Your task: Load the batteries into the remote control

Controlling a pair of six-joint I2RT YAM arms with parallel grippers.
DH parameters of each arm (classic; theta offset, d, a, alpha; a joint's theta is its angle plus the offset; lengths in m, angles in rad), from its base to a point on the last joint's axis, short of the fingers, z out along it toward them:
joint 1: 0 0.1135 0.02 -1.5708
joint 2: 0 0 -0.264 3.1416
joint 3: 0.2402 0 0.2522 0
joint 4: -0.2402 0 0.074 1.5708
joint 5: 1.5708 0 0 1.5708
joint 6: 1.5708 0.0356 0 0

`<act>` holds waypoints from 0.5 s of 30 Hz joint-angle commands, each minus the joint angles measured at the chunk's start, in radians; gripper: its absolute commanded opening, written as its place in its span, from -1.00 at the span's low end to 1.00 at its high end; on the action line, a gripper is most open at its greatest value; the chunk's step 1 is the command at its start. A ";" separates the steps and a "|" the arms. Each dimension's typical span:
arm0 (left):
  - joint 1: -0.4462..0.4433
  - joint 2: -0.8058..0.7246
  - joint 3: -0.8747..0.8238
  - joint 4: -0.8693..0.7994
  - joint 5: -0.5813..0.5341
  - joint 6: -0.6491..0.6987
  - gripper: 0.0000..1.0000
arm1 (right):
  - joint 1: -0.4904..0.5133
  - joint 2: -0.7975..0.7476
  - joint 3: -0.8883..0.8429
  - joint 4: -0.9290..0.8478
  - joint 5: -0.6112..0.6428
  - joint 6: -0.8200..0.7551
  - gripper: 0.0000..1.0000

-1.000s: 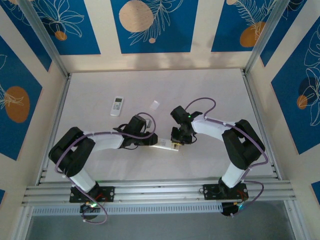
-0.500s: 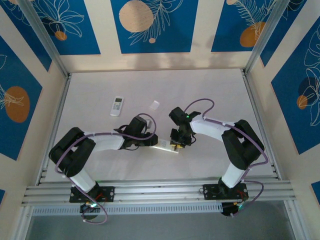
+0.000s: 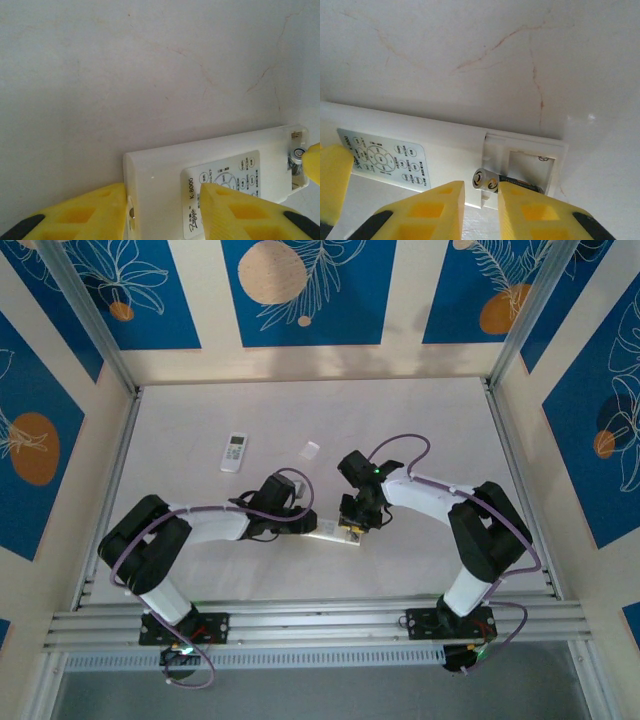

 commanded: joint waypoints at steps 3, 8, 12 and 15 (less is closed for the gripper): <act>-0.017 0.001 0.013 -0.006 0.029 0.006 -0.14 | 0.007 -0.018 0.008 -0.029 0.020 -0.026 -0.49; -0.018 0.005 0.016 -0.005 0.027 0.006 -0.14 | 0.023 0.009 0.008 -0.039 0.054 -0.053 -0.47; -0.018 0.004 0.020 -0.010 0.026 0.008 -0.14 | 0.027 0.033 0.001 -0.031 0.069 -0.062 -0.54; -0.018 -0.005 0.021 -0.021 0.024 0.008 -0.14 | 0.030 0.037 0.002 -0.024 0.071 -0.064 -0.66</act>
